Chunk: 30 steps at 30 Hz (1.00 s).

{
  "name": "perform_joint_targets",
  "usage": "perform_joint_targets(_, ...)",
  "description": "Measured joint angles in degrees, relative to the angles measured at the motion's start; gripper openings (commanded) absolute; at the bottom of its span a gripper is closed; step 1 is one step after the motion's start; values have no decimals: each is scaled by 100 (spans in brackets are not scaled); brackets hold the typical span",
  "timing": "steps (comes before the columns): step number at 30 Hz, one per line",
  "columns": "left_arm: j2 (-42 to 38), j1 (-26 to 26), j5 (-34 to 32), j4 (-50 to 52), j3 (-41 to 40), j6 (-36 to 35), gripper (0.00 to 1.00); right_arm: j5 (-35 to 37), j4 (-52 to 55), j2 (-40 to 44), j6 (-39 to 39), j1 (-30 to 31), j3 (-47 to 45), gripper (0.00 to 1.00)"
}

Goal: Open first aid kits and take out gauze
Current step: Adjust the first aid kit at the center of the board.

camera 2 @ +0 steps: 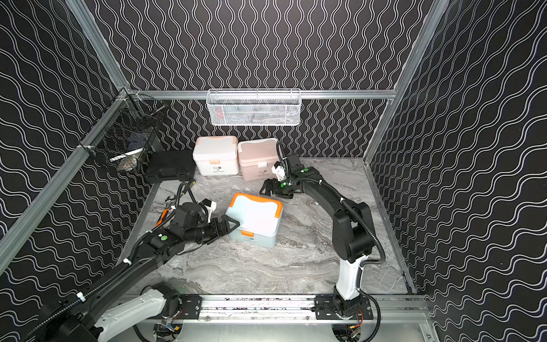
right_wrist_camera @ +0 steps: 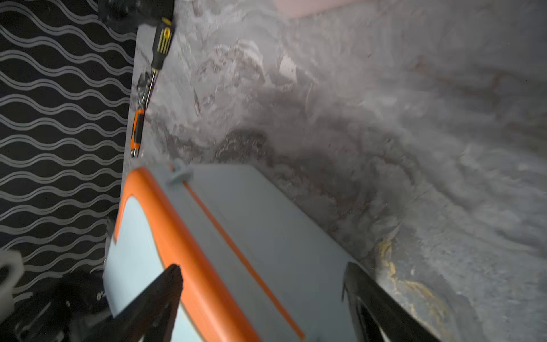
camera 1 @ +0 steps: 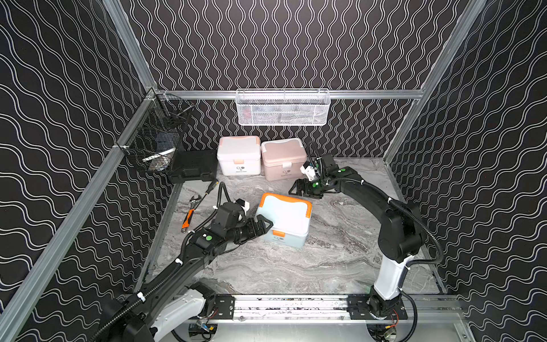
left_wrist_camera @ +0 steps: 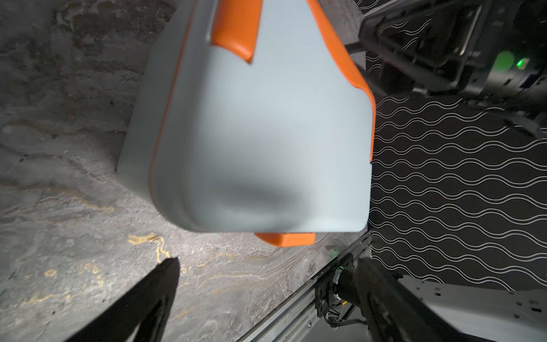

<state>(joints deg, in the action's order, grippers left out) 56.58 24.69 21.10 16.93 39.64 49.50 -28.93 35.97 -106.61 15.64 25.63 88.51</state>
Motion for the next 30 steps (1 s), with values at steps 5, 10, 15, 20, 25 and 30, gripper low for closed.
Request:
perform_joint_targets(5,466,-2,-35,-210,136,-155,98,-350,2,883,-22,267,-918,87)
perform_joint_targets(10,761,-13,0,-400,138,-192,97,-496,-48,1646,81,540,-1816,86)
perform_joint_targets(15,955,-13,153,-616,160,-188,97,-520,-125,2271,330,737,-2520,88)
perform_joint_targets(20,1012,-7,374,-881,90,-153,97,-275,-129,2575,555,758,-2677,97)
perform_joint_targets(25,839,9,481,-966,-131,-39,97,249,-118,2638,741,752,-2538,100)
perform_joint_targets(30,555,81,568,-946,-295,26,97,728,-122,2673,946,737,-2446,100)
